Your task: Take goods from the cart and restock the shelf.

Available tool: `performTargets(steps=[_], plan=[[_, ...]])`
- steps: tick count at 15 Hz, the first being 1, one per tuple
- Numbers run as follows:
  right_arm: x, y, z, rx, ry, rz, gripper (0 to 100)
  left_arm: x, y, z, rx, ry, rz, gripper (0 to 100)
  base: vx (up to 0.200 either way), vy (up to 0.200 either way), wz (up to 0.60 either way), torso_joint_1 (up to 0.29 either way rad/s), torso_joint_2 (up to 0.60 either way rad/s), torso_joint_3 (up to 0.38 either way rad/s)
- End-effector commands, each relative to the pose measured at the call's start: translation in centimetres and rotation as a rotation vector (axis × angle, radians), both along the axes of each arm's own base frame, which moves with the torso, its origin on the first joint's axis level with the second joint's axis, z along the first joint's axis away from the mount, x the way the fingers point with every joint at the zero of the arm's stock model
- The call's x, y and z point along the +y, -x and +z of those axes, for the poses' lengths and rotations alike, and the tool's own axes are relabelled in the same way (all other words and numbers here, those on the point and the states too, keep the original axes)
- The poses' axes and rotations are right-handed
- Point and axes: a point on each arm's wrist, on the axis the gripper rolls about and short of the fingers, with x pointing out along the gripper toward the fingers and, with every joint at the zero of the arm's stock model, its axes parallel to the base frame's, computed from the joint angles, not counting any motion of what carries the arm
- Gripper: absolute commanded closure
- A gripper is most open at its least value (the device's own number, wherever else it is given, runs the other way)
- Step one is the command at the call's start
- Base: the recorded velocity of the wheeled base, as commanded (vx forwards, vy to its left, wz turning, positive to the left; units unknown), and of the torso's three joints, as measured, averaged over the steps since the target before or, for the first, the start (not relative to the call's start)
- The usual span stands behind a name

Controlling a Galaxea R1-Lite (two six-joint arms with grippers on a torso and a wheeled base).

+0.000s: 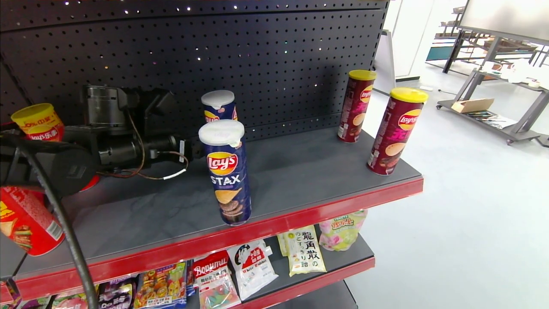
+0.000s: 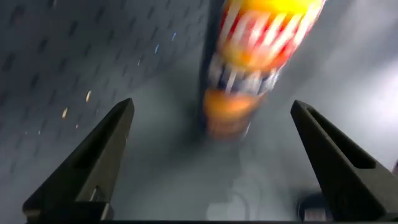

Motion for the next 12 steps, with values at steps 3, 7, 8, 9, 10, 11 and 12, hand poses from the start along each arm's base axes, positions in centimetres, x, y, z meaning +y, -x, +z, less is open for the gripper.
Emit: performTargets(steps=[3, 7, 8, 9, 10, 11, 12], plan=[[0.0, 0.0, 0.0, 0.001, 0.0, 0.001, 0, 3.0, 7.7, -0.2, 0.034, -0.01, 0.057, 0, 0.0, 0.0, 0.0, 0.0, 0.0, 0.0], [0.0, 0.0, 0.0, 0.002, 0.0, 0.001, 0, 5.3, 19.3, -1.3, 0.009, 0.015, 0.069, 0, 0.0, 0.0, 0.0, 0.0, 0.0, 0.0], [0.0, 0.0, 0.0, 0.001, 0.0, 0.001, 0, 5.9, 24.4, -0.7, -0.025, 0.039, 0.075, 0, 0.0, 0.0, 0.0, 0.0, 0.0, 0.0], [0.0, 0.0, 0.0, 0.002, 0.0, 0.001, 0, 6.1, 26.7, -0.5, -0.07, 0.07, 0.098, 0, 0.0, 0.0, 0.0, 0.0, 0.0, 0.0], [0.0, 0.0, 0.0, 0.001, 0.0, 0.003, 0, 6.1, 28.9, -0.7, -0.126, 0.116, 0.114, 0, 0.0, 0.0, 0.0, 0.0, 0.0, 0.0], [0.0, 0.0, 0.0, 0.001, 0.0, 0.001, 0, 6.1, 30.7, -1.0, -0.171, 0.148, 0.125, 0, 0.0, 0.0, 0.0, 0.0, 0.0, 0.0], [0.0, 0.0, 0.0, 0.001, 0.0, 0.001, 0, 6.2, 31.9, -1.1, -0.216, 0.157, 0.144, 0, 0.0, 0.0, 0.0, 0.0, 0.0, 0.0]])
